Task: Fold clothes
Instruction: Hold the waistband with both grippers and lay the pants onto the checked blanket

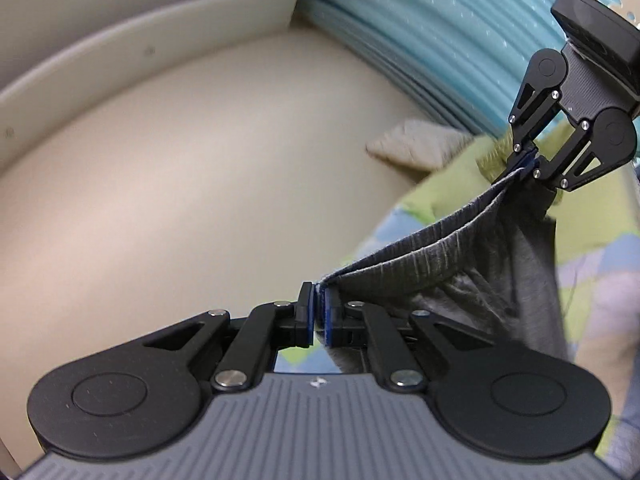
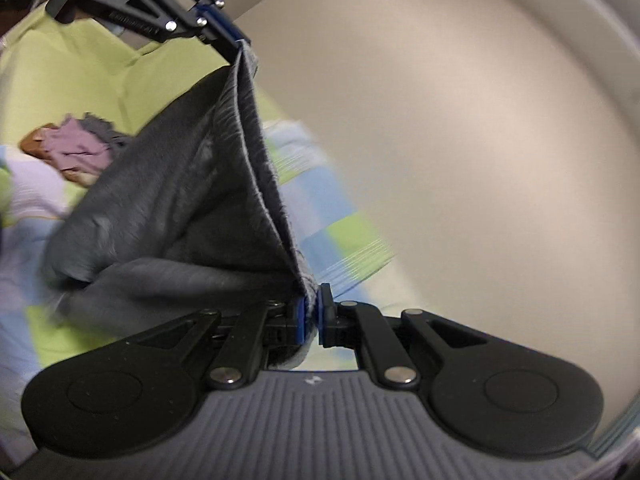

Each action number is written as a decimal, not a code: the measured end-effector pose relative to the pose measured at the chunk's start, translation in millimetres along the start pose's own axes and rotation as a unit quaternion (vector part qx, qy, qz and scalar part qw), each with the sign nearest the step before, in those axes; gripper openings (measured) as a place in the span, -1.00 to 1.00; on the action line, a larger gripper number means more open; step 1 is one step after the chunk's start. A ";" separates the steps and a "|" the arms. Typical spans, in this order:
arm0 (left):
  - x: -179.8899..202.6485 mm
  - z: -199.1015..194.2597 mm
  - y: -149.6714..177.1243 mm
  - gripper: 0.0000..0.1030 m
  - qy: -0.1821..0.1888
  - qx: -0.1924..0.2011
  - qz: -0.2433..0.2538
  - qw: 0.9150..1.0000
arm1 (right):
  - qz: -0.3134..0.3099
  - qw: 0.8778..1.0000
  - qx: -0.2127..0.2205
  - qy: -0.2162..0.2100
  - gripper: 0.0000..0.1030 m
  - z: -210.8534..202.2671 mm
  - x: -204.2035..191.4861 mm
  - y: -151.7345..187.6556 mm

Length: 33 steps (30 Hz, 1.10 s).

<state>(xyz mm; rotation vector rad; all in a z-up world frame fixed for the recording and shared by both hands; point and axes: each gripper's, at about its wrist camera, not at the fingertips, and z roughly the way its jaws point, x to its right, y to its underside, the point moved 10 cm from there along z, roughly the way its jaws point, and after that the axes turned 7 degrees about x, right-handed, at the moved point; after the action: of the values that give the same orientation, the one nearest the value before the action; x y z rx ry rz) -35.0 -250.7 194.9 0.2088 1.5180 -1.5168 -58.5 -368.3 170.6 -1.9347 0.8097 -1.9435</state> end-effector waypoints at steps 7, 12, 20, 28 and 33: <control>22.1 61.2 28.2 -0.93 0.008 -0.038 -0.020 0.999 | -0.065 0.997 -0.017 0.023 -0.94 20.6 23.8 21.1; 65.2 135.0 114.1 -0.93 0.046 -0.117 -0.063 0.990 | -0.082 0.995 -0.060 -0.013 -0.94 94.3 10.3 91.5; 140.1 251.3 263.8 -0.93 0.118 -0.228 -0.115 0.960 | -0.025 0.982 -0.156 -0.101 -0.94 234.5 -50.6 236.5; 204.3 335.9 377.0 -0.93 0.152 -0.297 -0.142 0.932 | 0.021 0.964 -0.215 -0.158 -0.94 333.5 -112.5 343.1; 227.8 363.9 415.7 -0.93 0.139 -0.319 -0.156 0.924 | 0.039 0.962 -0.221 -0.158 -0.94 373.2 -136.2 379.3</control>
<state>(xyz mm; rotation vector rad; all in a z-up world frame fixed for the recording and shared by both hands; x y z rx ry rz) 305.4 -579.1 -170.4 -0.2206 2.2785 -1.1702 245.3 -666.5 -176.5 -2.3364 1.2787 -1.4362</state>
